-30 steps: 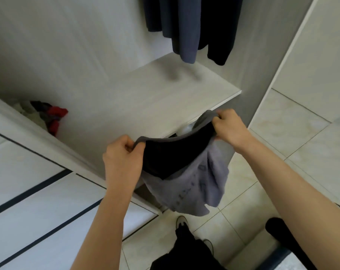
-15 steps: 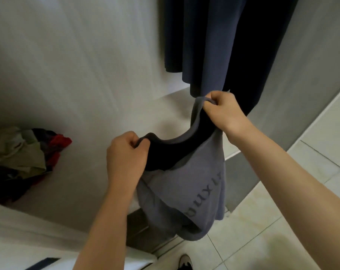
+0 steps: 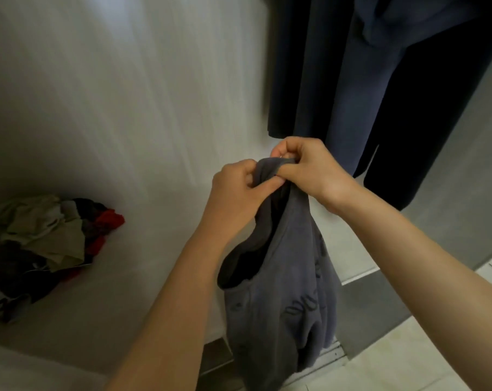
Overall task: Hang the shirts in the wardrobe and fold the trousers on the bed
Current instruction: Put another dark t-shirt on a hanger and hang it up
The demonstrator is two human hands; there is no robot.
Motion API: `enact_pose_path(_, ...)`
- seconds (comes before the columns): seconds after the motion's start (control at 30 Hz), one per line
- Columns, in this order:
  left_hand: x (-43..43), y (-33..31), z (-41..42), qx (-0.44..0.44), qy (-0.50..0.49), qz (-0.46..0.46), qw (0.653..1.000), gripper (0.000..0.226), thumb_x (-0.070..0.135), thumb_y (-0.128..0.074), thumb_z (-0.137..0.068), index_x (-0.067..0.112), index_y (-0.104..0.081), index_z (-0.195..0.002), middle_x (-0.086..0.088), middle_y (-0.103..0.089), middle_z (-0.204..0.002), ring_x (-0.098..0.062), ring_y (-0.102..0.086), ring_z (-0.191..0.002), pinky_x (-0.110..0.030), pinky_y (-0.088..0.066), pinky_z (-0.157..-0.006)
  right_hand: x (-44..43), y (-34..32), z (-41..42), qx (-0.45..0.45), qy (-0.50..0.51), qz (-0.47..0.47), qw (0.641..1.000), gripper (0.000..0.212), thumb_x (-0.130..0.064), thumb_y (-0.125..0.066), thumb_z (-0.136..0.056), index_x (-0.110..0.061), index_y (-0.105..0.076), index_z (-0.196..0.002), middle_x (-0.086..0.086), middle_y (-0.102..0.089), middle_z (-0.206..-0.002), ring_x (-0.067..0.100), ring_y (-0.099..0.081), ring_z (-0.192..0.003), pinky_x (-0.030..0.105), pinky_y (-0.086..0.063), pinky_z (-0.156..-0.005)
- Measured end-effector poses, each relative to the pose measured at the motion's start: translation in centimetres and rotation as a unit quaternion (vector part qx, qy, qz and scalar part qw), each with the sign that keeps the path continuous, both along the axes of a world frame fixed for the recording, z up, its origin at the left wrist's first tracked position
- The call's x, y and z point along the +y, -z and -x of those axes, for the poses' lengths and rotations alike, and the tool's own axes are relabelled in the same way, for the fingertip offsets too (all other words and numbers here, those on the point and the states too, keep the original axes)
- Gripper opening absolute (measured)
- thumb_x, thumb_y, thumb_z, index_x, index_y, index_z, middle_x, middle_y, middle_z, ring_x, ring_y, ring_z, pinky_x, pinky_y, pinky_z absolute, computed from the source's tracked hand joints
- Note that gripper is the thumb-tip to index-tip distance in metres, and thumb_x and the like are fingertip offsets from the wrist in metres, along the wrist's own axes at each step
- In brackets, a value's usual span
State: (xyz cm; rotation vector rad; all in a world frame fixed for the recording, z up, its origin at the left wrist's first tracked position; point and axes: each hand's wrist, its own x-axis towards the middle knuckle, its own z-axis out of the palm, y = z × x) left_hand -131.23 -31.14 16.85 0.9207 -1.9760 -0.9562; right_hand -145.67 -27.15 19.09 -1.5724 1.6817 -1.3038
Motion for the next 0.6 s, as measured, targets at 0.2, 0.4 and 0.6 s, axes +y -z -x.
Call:
enact_pose_path(0.2, -1.0, -3.4, 0.9, 0.024, -0.096, 0.052, 0.994, 0.034, 0.019, -0.068, -0.090, 0.002, -0.056, -0.063, -0.003, -0.048, -0.055, -0.011, -0.041, -0.052, -0.025, -0.032, -0.050, -1.1, -1.6, 2.3, 0.051, 0.003, 0.052, 0.997, 0.010, -0.014, -0.071, -0.085, -0.019, -0.063, -0.089, 0.000, -0.068, -0.083, 0.009, -0.064, -0.076, 0.023, -0.054, -0.068)
enact_pose_path(0.4, -2.6, -10.5, 1.6, 0.112, -0.226, 0.124, 0.960, 0.041, 0.014, -0.060, -0.087, 0.019, -0.037, -0.054, 0.012, -0.031, -0.043, -0.006, -0.028, -0.043, -0.020, -0.023, -0.044, -1.8, -3.1, 5.5, 0.126, 0.009, 0.019, 0.992, 0.023, -0.012, -0.071, -0.078, -0.023, -0.056, -0.089, -0.010, -0.060, -0.081, 0.002, -0.055, -0.070, 0.008, -0.041, -0.055)
enact_pose_path(0.6, -5.6, -16.7, 0.0, 0.067, -0.344, 0.174, 0.920, 0.039, 0.016, -0.058, -0.084, 0.017, -0.031, -0.055, 0.009, -0.024, -0.049, -0.014, -0.022, -0.049, -0.028, -0.019, -0.044, -2.9, -6.3, 7.8, 0.178, -0.002, 0.044, 0.983, 0.028, -0.021, -0.079, -0.081, -0.022, -0.055, -0.066, -0.007, -0.055, -0.061, 0.001, -0.051, -0.056, 0.007, -0.039, -0.049)
